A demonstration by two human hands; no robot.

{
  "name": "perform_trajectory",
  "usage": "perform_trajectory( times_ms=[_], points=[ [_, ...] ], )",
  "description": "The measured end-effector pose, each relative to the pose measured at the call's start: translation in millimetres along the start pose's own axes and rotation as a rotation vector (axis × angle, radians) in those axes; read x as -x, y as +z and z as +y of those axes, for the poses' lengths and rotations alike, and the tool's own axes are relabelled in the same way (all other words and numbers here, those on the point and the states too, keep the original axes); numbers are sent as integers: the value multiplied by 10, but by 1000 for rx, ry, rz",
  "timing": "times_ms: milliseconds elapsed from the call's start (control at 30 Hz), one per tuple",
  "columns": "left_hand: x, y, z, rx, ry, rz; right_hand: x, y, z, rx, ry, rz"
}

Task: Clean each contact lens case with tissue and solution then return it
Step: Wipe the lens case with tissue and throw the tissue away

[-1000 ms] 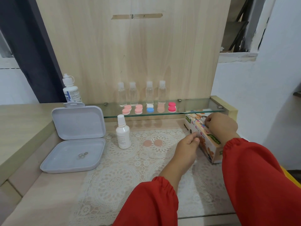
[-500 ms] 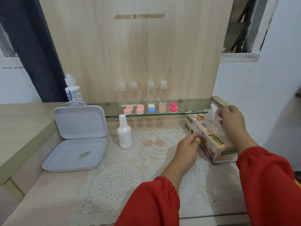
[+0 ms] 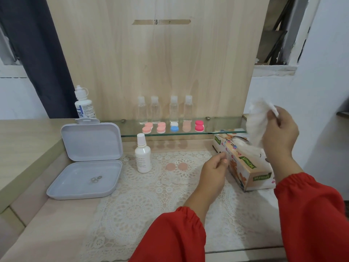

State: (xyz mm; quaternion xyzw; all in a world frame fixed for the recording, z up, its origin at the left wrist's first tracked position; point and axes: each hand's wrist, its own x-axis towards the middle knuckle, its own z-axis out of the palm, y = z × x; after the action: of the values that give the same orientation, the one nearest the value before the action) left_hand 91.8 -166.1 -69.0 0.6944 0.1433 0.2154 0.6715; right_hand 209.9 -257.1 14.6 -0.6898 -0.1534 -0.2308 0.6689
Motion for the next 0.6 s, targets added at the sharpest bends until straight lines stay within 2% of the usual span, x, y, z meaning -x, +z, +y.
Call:
perform_trajectory(
  times_ms=[200,400,500,600],
  points=[
    [168,-291,119,122,160,130,353,116,-160,-160,-31,-91],
    [344,-970,241,153,184,131,1017,433,-144,-318,53,-486],
    [414,-1253,226,76,174,122,1274,569,-119,-312,19,-567],
    [452,-1436,198,39,161,158,1443,627,-161,-441,183,-654]
  ],
)
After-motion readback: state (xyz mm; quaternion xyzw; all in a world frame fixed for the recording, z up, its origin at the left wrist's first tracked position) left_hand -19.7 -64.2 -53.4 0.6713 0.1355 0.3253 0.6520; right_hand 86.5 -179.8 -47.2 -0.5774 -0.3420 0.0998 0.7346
